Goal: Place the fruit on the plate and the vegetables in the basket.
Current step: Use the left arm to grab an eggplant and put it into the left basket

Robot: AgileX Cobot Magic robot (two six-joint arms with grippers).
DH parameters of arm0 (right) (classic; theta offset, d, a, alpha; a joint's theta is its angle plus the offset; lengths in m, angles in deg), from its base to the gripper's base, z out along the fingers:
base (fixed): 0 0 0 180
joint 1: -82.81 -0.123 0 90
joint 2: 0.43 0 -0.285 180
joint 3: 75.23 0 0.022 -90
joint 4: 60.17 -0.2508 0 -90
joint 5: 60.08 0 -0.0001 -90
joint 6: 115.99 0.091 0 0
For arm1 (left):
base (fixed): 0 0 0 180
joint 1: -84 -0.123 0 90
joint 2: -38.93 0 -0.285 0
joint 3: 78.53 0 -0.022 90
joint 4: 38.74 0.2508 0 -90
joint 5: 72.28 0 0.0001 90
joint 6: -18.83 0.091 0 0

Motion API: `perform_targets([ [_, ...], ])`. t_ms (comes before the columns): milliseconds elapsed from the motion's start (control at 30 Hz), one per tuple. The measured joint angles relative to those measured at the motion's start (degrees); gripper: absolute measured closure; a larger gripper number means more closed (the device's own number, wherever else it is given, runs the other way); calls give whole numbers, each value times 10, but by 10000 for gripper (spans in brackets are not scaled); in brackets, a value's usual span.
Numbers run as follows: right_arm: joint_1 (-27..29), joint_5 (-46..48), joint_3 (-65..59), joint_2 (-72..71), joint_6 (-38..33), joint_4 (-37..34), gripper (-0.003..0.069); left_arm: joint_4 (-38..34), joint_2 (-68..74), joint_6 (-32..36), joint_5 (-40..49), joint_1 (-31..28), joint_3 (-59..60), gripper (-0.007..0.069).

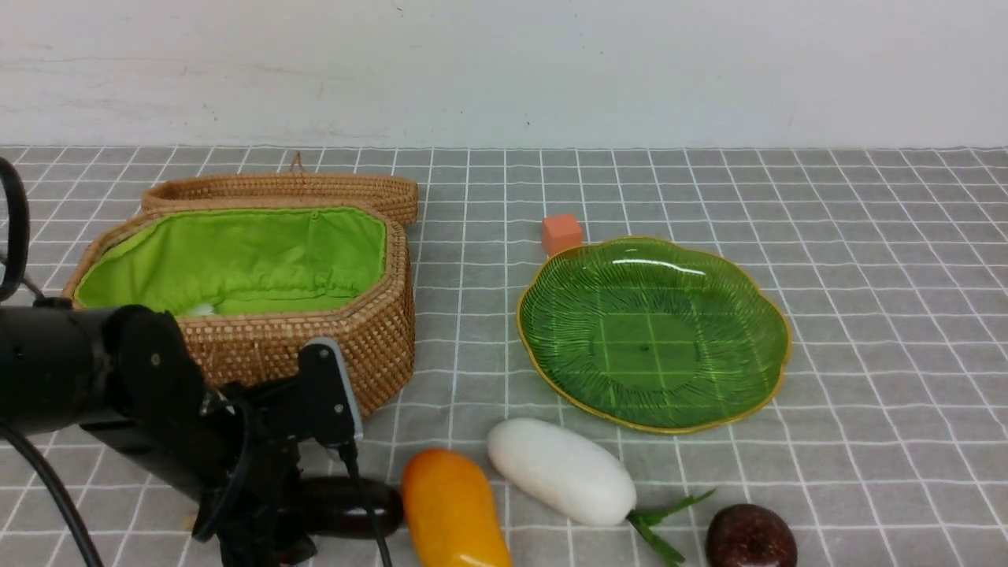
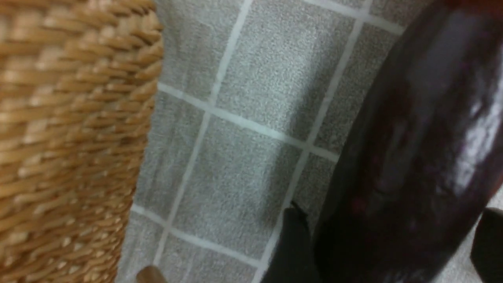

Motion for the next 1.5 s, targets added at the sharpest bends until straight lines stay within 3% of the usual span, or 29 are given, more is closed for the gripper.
perform_targets([
  [100, 0, 0, 0, 0, 0, 0, 417, -5, -1, 0, 6, 0, -12, 186],
  [133, 0, 0, 0, 0, 0, 0, 417, -5, -4, 0, 18, 0, -20, 274],
  [167, 0, 0, 0, 0, 0, 0, 417, -5, -6, 0, 22, 0, -21, 304],
  [567, 0, 0, 0, 0, 0, 0, 417, 33, -94, -4, 109, 0, -22, 297],
  [700, 0, 0, 0, 0, 0, 0, 417, 75, -168, -30, 116, 1, -22, 297],
  [833, 0, 0, 0, 0, 0, 0, 417, 140, -227, -83, 73, -11, -27, 297],
  [967, 0, 0, 0, 0, 0, 0, 417, 191, -232, -136, 19, -60, -82, 297],
  [1133, 0, 0, 0, 0, 0, 0, 417, 254, -173, -128, -2, -76, -148, 297],
  [1500, 0, 0, 0, 0, 0, 0, 417, 271, -33, -157, -147, -76, -164, 297],
])
